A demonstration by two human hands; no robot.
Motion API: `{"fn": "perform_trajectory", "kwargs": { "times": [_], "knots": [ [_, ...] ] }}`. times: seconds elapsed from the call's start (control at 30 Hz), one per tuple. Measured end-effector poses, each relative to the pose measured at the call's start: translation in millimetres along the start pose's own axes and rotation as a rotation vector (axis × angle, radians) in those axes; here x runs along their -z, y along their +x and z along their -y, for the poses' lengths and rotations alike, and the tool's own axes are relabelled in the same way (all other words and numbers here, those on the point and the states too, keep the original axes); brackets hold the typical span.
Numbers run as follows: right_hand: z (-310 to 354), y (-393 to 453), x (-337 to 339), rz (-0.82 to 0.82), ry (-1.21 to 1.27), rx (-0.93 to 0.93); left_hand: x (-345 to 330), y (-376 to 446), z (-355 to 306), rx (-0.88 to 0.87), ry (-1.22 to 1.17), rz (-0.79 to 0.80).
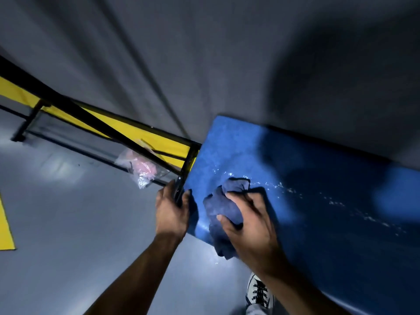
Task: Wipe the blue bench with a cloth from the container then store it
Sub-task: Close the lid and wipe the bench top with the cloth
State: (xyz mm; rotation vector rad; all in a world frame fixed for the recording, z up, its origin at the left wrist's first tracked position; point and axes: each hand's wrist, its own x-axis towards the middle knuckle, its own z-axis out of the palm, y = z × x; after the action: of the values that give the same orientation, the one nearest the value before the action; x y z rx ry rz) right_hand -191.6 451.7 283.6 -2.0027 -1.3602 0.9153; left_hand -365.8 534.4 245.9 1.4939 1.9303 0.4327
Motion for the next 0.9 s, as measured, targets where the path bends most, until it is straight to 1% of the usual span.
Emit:
{"fn": "perform_trajectory", "kwargs": {
  "times": [0.07, 0.1, 0.27, 0.33, 0.4, 0.53, 0.57, 0.67, 0.7, 0.77, 0.8, 0.87, 0.9],
  "knots": [
    [-0.5, 7.5, -13.6, -0.030, -0.089, -0.021, -7.4, 4.1, 10.4, -0.003, 0.006, 0.077],
    [-0.4, 9.2, -18.1, -0.053, -0.136, -0.021, -9.2, 2.8, 12.8, -0.001, -0.013, 0.088],
    [7.0, -2.9, -25.7, -0.049, -0.311, -0.046, -14.3, 4.3, 16.6, 0.051, -0.091, 0.100],
    [6.1, -11.3, -31.5, -0.046, -0.382, -0.059, -14.3, 6.9, 16.0, 0.007, -0.088, 0.105],
    [6.2, -11.8, -37.3, -0.050, -0.378, -0.061, -14.8, 8.8, 16.3, -0.040, -0.075, 0.100],
    [20.3, -8.0, -46.4, -0.124, -0.282, 0.097, -16.1, 8.6, 16.2, -0.074, 0.019, 0.130],
    [23.7, -8.4, -49.0, -0.138, -0.295, 0.083, -17.5, 8.7, 17.6, -0.083, 0.045, 0.130],
    [23.1, -7.5, -61.4, -0.108, -0.419, -0.125, -20.2, 9.1, 19.0, -0.084, 0.080, 0.106],
    [20.4, -5.6, -65.1, -0.097, -0.457, -0.149, -21.0, 9.8, 20.0, -0.084, 0.088, 0.102],
    [16.0, -0.6, -68.9, -0.120, -0.501, -0.116, -20.8, 10.3, 20.0, -0.074, 0.097, 0.116],
    [15.6, 1.9, -68.5, -0.161, -0.501, -0.094, -20.0, 10.6, 19.1, -0.066, 0.092, 0.129],
    [20.9, 5.0, -64.6, -0.233, -0.450, -0.089, -16.9, 10.3, 17.5, -0.050, 0.070, 0.157],
    [25.2, 6.2, -62.8, -0.239, -0.425, -0.112, -15.9, 10.5, 17.1, -0.045, 0.050, 0.171]
  ]
}}
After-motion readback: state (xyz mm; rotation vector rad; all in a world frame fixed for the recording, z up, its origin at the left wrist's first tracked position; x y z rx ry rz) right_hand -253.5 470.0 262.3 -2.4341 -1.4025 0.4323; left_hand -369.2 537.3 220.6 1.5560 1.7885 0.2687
